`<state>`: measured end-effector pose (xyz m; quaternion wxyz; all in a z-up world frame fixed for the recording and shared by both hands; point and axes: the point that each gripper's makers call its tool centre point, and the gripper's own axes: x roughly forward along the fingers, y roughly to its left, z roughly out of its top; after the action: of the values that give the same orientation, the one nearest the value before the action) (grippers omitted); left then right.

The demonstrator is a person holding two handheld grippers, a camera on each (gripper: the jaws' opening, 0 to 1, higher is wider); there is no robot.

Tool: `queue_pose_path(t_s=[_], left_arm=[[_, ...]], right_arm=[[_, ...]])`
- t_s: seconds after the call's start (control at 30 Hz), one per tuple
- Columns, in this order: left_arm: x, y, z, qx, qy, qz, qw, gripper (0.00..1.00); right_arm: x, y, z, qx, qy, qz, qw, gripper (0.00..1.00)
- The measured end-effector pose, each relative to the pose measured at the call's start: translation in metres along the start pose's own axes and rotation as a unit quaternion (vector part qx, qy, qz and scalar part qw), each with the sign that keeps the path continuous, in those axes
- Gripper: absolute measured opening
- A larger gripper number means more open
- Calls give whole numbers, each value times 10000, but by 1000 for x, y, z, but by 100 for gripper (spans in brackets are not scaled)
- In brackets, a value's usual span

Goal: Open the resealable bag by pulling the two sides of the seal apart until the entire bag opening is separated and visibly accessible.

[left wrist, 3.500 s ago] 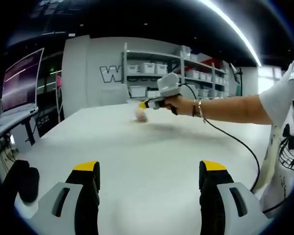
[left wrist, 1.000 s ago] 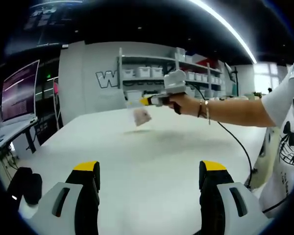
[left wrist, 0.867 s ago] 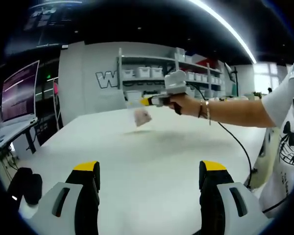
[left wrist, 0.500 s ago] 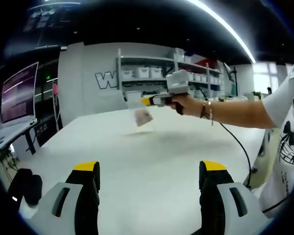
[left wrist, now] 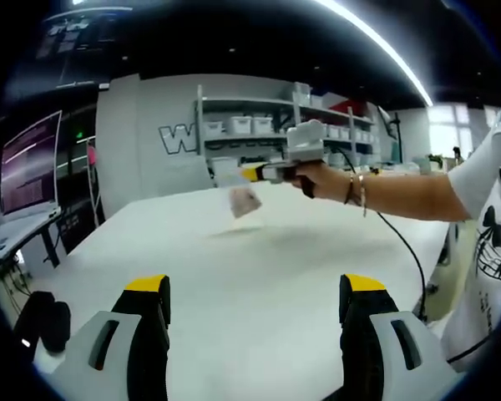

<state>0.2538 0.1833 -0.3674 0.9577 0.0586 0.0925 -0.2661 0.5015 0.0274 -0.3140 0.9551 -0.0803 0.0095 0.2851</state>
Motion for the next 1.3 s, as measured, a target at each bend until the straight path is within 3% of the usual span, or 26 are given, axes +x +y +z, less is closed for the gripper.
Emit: queue_pose_path(t_s=[1.3], left_arm=[[4, -17, 4, 118, -6, -149, 9998, 82]], right_arm=[[-42, 6, 5, 66, -272, 91, 9996, 0]])
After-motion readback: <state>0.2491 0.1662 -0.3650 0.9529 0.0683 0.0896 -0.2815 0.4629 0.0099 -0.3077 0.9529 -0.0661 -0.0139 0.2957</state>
